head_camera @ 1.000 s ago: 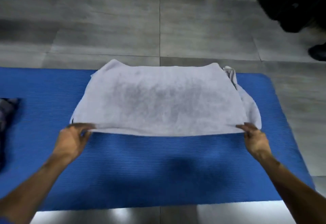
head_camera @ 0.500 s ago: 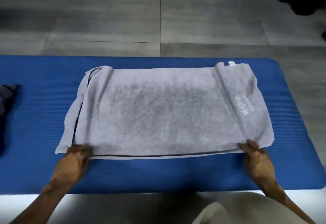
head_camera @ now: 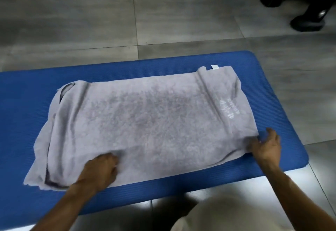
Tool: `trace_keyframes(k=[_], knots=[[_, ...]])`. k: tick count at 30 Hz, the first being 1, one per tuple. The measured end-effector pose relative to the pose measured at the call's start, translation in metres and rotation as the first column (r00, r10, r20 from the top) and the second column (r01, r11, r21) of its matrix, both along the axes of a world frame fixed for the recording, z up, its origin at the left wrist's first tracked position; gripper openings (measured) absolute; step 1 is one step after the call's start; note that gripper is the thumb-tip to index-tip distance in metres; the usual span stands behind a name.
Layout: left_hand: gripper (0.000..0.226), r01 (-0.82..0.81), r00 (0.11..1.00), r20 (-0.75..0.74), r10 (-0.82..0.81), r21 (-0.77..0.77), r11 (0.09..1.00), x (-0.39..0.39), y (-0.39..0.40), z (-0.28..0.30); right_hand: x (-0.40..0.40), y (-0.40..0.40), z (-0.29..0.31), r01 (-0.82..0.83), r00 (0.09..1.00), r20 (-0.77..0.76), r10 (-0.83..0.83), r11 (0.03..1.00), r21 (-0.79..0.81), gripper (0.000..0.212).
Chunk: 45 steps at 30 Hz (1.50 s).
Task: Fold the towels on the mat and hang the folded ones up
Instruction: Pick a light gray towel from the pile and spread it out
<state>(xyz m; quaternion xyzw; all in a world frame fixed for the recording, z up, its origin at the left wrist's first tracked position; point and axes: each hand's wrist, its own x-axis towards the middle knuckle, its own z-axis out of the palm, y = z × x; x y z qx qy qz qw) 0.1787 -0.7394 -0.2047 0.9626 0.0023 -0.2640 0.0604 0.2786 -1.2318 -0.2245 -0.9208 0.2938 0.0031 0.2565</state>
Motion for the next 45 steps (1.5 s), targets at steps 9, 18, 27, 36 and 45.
trace_keyframes(k=[9, 18, 27, 36, 45], knots=[[0.053, 0.204, 0.979, 0.008, -0.204, 0.015, 0.979, 0.056, -0.123, -0.011, 0.039, -0.013, 0.014, 0.303, 0.945, -0.07, -0.32, 0.773, 0.558, 0.025], [0.07, -0.021, 0.999, 0.023, 0.025, -0.165, 0.986, 0.116, -0.143, -0.011, 0.035, -0.041, 0.044, 0.408, 0.901, -0.374, -0.22, 0.138, 0.903, 0.017], [0.103, -0.056, 0.974, -0.222, 0.041, -0.063, 0.996, 0.144, -0.152, -0.027, 0.033, -0.065, 0.017, 0.227, 0.871, -0.184, -0.455, 0.042, 0.973, 0.019], [0.114, -0.077, 0.973, -0.223, 0.06, -0.064, 0.995, 0.147, -0.151, -0.032, 0.059, -0.062, 0.012, 0.486, 0.87, -0.274, -0.411, 0.614, 0.622, 0.024], [0.113, -0.046, 0.971, -0.236, 0.026, -0.079, 0.996, 0.143, -0.147, -0.031, 0.016, -0.088, -0.008, 0.35, 0.93, -0.101, -0.353, 0.935, -0.052, 0.045]])
